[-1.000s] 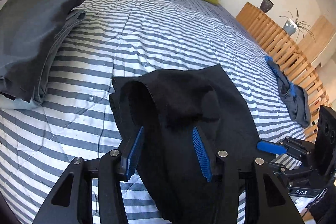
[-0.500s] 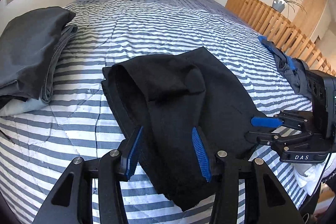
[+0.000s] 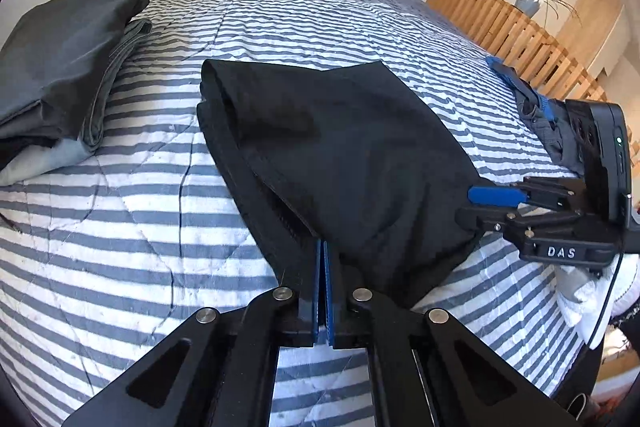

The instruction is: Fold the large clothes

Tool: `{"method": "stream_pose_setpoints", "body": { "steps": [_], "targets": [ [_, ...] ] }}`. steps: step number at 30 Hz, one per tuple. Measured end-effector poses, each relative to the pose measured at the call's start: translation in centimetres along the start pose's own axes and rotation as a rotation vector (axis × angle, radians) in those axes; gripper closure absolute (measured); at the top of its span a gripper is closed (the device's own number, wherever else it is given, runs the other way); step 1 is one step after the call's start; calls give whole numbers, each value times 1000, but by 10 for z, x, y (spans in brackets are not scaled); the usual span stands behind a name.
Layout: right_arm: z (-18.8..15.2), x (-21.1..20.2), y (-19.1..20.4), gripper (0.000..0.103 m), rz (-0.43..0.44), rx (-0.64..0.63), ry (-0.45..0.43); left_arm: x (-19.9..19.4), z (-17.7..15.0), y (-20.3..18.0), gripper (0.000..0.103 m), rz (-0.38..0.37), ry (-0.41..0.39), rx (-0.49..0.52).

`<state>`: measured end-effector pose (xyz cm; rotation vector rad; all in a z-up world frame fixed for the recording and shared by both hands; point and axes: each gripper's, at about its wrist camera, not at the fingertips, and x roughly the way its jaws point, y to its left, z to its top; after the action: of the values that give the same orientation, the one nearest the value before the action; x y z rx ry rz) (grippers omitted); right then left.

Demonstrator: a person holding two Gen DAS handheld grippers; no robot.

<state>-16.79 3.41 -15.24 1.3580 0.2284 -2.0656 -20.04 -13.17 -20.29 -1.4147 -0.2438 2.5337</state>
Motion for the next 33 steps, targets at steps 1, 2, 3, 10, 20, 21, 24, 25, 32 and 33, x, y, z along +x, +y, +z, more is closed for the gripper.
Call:
{"method": "stream_pose_setpoints", "body": {
  "steps": [1, 2, 3, 10, 20, 21, 24, 25, 32, 33],
  "targets": [
    [0, 0, 0, 65, -4, -4, 2, -2, -5, 1, 102, -16, 8, -3],
    [-1, 1, 0, 65, -7, -8, 5, -5, -9, 2, 102, -21, 15, 1],
    [-1, 1, 1, 65, -10, -10, 9, -8, -11, 4, 100, -12, 16, 2],
    [-5, -24, -6, 65, 69, 29, -43, -33, 4, 17, 77, -46, -58, -50],
    [-4, -19, 33, 65, 172, -100, -42, 17, 26, 31, 70, -60, 21, -143],
    [-2, -14, 40, 65, 167, -123, -39, 24, 26, 34, 70, -42, 30, -149],
    [-1, 12, 47, 65, 163, -145, 53, 32, 25, 42, 67, 32, 42, -152],
    [-6, 17, 45, 69, 185, -148, 104, 31, 25, 44, 67, 31, 36, -161],
    [-22, -27, 13, 72, 229, -137, 62, 11, 37, 26, 70, -4, -43, -132],
    [-16, -33, 9, 72, 236, -114, 18, 10, 39, 19, 70, -2, -51, -108]
  ]
}}
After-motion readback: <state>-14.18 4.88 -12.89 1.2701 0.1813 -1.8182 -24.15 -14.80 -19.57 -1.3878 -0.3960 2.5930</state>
